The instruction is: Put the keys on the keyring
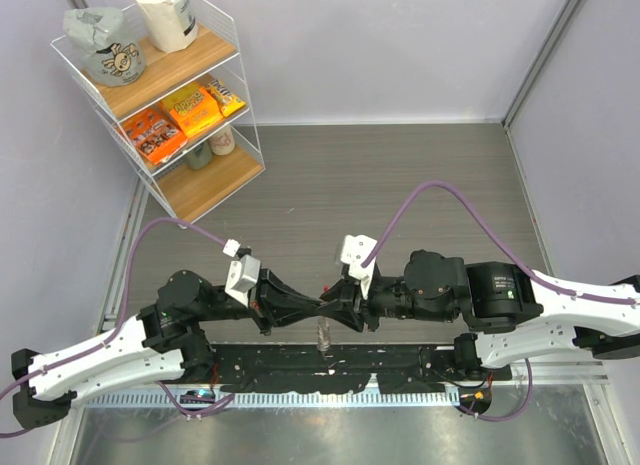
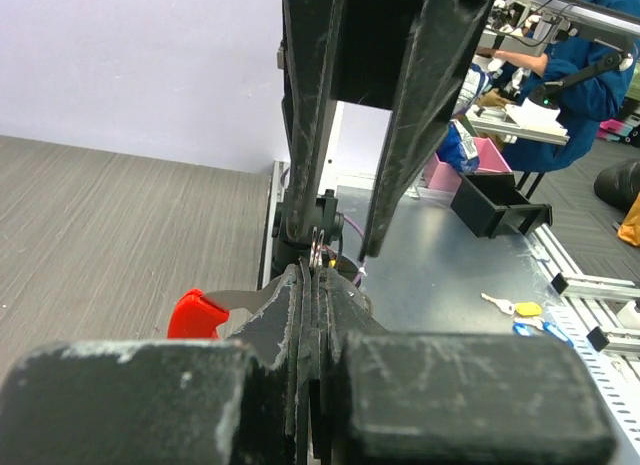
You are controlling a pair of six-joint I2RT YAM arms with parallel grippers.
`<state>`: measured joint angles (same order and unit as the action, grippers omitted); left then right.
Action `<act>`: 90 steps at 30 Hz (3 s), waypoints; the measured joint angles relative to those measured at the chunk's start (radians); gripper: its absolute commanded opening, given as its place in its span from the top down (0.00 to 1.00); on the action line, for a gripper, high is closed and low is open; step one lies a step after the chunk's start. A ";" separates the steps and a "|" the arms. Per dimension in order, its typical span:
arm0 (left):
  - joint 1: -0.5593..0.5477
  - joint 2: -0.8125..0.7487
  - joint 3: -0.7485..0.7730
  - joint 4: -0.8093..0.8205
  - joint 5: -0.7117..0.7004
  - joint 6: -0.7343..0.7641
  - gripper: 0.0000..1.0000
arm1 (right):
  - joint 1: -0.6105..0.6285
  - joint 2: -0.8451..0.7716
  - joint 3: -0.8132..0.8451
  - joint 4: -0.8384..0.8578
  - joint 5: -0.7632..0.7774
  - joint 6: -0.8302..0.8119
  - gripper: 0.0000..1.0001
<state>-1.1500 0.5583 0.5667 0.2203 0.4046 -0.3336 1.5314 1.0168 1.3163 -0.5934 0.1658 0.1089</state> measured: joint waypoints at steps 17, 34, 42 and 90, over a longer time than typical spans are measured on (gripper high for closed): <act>0.000 -0.024 -0.056 0.153 -0.024 -0.061 1.00 | 0.005 -0.179 -0.178 0.120 0.021 0.032 0.56; 0.000 -0.035 -0.139 0.380 -0.050 -0.167 1.00 | 0.054 -0.185 -0.277 0.303 -0.011 -0.145 0.62; 0.000 -0.035 -0.150 0.432 -0.047 -0.190 1.00 | 0.058 -0.172 -0.277 0.340 -0.007 -0.195 0.66; -0.001 -0.051 -0.166 0.478 -0.042 -0.209 1.00 | 0.089 -0.137 -0.243 0.406 0.031 -0.297 0.95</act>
<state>-1.1507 0.5068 0.4011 0.6987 0.3626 -0.5426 1.6199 0.8795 1.0737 -0.1875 0.1967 -0.1879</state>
